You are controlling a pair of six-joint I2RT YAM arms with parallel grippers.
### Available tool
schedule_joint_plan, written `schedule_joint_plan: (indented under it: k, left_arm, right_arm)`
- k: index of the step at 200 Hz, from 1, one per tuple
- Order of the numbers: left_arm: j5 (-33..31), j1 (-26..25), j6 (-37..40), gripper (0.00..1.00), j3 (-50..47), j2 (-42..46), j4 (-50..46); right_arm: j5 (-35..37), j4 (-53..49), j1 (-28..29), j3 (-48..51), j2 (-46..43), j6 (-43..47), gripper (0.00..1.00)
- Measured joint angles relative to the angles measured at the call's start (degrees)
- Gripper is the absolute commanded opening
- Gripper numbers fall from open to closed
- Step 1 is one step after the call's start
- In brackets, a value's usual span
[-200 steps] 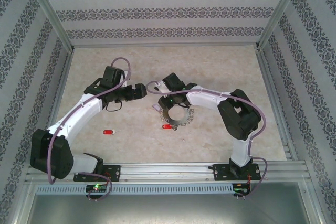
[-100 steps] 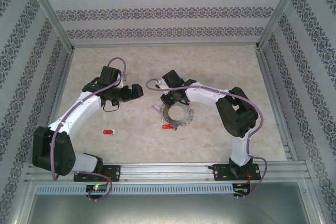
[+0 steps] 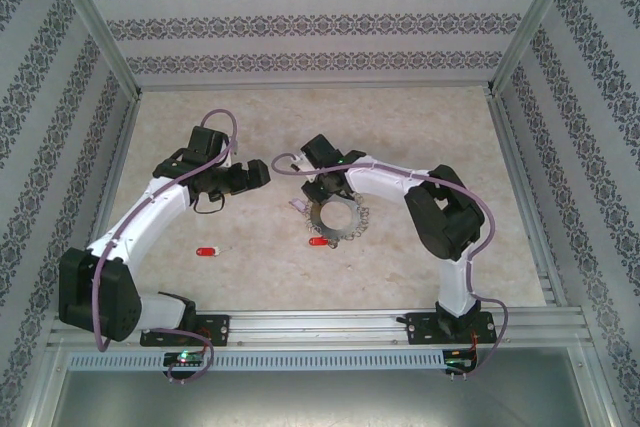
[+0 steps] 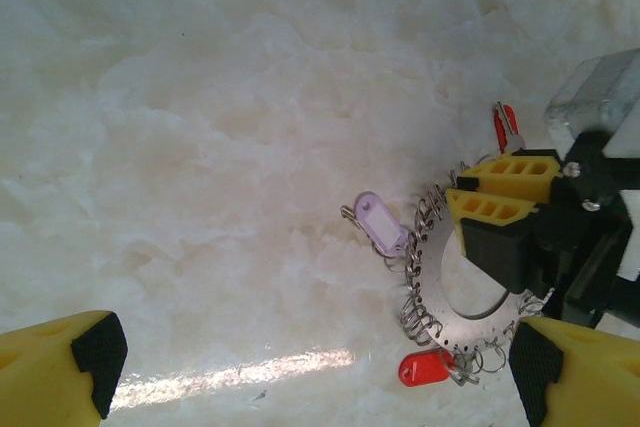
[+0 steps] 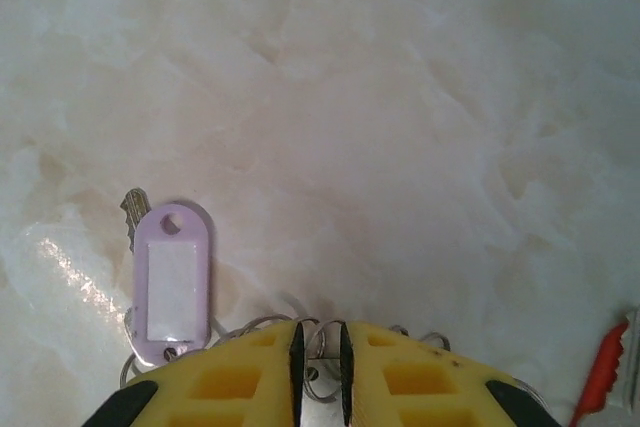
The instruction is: Put the keys on the keyring
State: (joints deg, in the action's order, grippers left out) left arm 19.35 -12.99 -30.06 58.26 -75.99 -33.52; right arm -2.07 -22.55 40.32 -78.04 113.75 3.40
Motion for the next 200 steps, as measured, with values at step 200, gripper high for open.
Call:
schedule_joint_plan:
  k: [200]
  left_arm:
    - [-0.52,0.00,-0.04,0.99,-2.47,4.52,-0.61]
  right_arm:
    - [4.17,-0.79,1.42,0.00,1.53,0.02,0.21]
